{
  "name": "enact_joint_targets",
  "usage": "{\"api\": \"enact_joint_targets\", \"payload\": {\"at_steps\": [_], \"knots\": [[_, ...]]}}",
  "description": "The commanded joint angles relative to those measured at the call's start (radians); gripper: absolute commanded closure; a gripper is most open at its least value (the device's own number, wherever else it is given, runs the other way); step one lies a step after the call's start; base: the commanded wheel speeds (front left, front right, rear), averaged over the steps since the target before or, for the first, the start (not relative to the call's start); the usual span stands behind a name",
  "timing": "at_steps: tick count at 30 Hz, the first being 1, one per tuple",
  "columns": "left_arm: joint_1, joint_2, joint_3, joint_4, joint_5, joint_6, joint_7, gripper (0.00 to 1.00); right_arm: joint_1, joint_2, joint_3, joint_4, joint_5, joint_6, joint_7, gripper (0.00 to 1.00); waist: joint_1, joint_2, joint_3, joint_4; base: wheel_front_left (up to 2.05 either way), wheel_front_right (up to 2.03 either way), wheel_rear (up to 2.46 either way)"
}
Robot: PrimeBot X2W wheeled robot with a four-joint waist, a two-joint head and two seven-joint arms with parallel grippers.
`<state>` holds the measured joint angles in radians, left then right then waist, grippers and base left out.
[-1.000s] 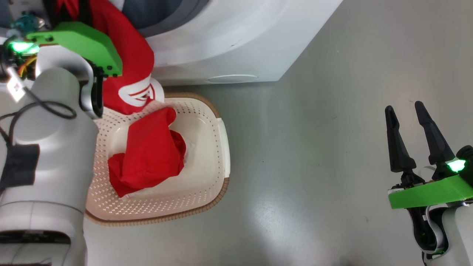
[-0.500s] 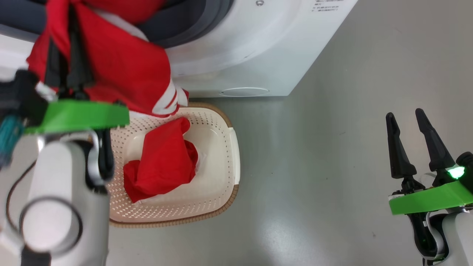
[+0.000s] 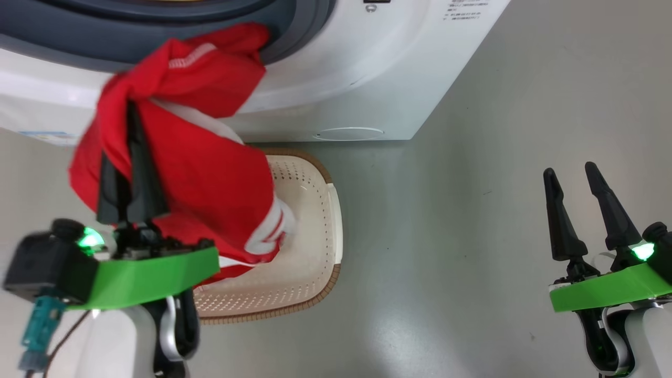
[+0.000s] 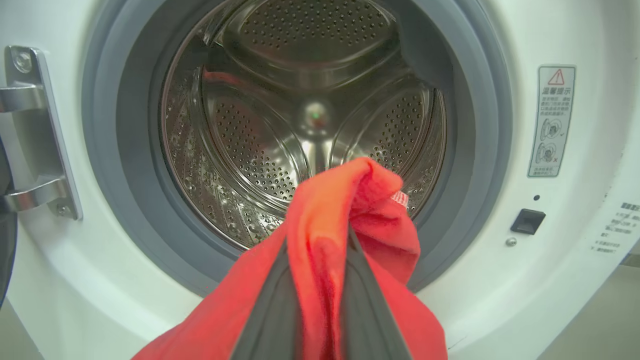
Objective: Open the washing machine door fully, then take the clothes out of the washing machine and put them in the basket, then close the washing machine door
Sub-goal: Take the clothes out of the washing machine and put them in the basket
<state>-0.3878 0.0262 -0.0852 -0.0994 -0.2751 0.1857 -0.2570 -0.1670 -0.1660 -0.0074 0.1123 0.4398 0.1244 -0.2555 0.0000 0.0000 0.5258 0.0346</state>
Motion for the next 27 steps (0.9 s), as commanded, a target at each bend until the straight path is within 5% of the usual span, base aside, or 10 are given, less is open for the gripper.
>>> {"api": "enact_joint_targets", "payload": {"at_steps": [1, 14, 27], "knots": [[0.025, 0.024, 0.018, -0.017, -0.004, 0.005, -0.005, 1.00, 0.018, -0.011, 0.027, -0.019, 0.003, 0.006, -0.006, 0.00, 0.0000, 0.0000, 0.001, 0.000, 0.00, 0.00, 0.00], [0.052, 0.024, 0.003, 0.304, -0.077, -0.022, -0.005, 1.00, 0.000, -0.002, 0.041, -0.017, 0.009, 0.006, -0.006, 0.00, 0.0000, 0.0000, 0.030, -0.028, 0.00, 0.00, 0.00], [-0.174, 0.024, -0.013, 0.783, -0.081, -0.105, -0.005, 1.00, -0.050, -0.009, 0.038, -0.032, 0.015, 0.006, -0.006, 0.00, 0.0000, 0.0000, 0.146, -0.058, 0.00, 0.00, 0.00]]}}
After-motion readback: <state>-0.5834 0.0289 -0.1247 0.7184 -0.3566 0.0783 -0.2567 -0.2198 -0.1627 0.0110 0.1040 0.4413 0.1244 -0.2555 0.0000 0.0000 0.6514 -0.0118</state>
